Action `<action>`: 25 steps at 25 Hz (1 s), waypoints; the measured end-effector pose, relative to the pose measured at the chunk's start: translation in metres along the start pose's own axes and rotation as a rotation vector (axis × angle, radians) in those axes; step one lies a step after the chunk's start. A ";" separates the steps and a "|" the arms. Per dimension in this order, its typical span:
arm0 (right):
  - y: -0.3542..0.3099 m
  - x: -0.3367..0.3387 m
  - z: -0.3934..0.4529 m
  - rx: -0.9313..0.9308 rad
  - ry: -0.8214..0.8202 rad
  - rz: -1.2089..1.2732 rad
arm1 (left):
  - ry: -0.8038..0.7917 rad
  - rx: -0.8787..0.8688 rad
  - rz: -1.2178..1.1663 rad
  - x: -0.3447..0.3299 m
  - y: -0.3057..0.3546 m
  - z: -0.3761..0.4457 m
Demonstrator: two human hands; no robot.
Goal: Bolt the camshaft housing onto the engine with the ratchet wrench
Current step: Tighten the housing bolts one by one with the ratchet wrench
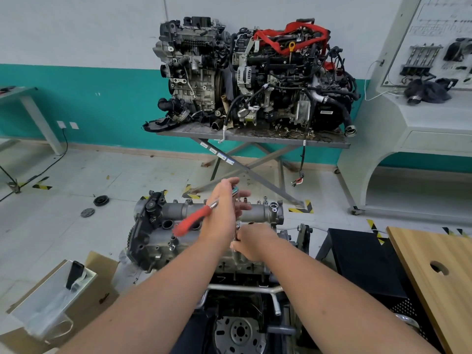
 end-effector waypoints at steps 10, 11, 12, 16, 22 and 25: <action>0.004 -0.004 0.006 0.012 0.074 0.053 | -0.407 0.208 0.861 0.006 0.035 0.056; 0.004 -0.004 0.006 0.017 0.078 0.060 | -0.539 0.115 1.069 0.000 0.042 0.059; 0.003 -0.003 0.005 0.019 0.073 0.066 | -0.672 0.007 1.289 -0.007 0.047 0.059; 0.005 -0.002 0.005 0.009 0.046 0.100 | -0.833 -0.623 1.813 -0.028 0.057 0.038; 0.002 0.000 0.002 0.041 0.028 0.136 | -0.273 -1.108 1.371 0.003 0.045 0.010; 0.001 0.003 0.000 0.105 -0.019 0.141 | -0.143 -0.697 0.866 0.007 0.019 0.003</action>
Point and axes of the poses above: each hand's wrist, its own z-axis towards the middle knuckle, its own x-axis out of the back of the hand, y = z × x, the point moved 5 cm from there along z, towards the middle knuckle, and after that the axes turned 14 degrees about -x, right-handed, at the moved point
